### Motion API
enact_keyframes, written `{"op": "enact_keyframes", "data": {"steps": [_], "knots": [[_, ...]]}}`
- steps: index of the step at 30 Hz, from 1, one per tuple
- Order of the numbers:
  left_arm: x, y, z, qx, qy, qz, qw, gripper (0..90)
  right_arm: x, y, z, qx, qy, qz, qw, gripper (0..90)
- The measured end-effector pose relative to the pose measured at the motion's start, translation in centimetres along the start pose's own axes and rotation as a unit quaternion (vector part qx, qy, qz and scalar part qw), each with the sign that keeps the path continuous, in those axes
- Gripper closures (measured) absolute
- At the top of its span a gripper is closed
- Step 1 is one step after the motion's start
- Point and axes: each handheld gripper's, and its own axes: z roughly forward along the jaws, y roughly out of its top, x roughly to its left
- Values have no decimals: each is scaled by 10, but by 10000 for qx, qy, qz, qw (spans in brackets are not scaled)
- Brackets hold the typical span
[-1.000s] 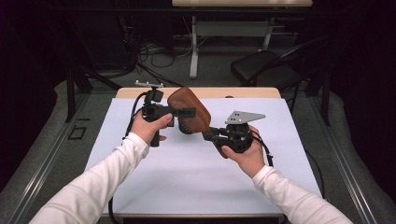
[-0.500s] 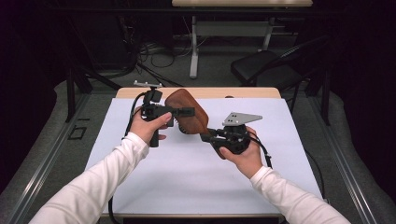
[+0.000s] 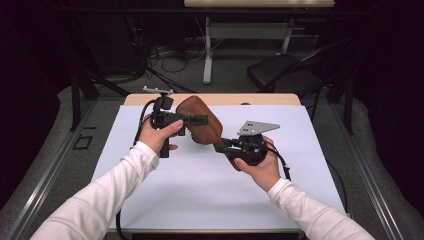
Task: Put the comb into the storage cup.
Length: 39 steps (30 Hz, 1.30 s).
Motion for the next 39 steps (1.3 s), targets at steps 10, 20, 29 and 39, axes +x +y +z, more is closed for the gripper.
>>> {"op": "enact_keyframes", "data": {"steps": [10, 20, 29, 39], "knots": [[2, -1, -2, -46, -65, -247, 9997, 384, 0, -2, 3, 7, 32, -1, 10000, 721], [7, -3, -5, -117, -171, -508, 9985, 431, -1, -6, 6, 85, 65, -9, 9999, 722], [12, -3, -4, 75, -236, -850, 9961, 455, 0, -11, 11, 155, 56, -45, 9999, 722], [10, -4, -4, 114, -176, -1084, 9939, 470, 0, -12, 11, 177, 45, -41, 9998, 721]]}}
